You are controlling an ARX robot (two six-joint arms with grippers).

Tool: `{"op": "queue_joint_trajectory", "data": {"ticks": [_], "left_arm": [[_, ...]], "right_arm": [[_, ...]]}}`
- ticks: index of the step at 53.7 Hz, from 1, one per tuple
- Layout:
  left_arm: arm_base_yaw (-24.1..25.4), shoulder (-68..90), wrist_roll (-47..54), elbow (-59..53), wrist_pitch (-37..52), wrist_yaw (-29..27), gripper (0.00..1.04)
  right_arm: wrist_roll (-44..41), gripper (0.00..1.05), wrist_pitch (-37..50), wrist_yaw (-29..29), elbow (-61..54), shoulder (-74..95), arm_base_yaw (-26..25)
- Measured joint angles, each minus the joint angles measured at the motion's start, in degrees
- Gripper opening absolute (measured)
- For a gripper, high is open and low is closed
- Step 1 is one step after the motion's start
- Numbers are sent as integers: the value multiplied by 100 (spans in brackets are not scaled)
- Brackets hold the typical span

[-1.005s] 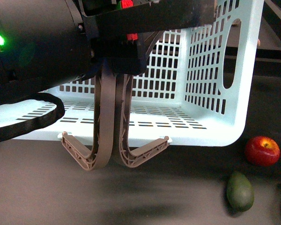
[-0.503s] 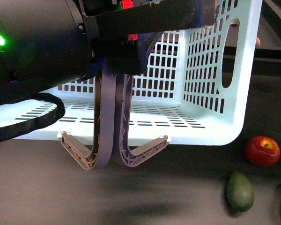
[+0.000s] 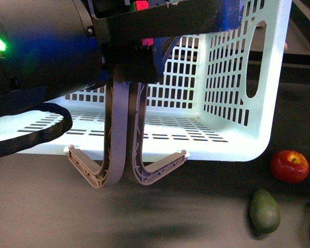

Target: Pick mango with right arm and hold basket with left

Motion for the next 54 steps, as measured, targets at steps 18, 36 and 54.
{"op": "queue_joint_trajectory", "data": {"ticks": [18,36,54], "left_arm": [[0,0,-2,0,0,0,8],[0,0,-2,0,-2,0,8],[0,0,-2,0,-2,0,8]], "right_arm": [[-166,97,946,-35,754,2529,-212],[-136,97,1025,251,1484,3884,-225],[87,97,1001,437,2111,4623,-76]]}}
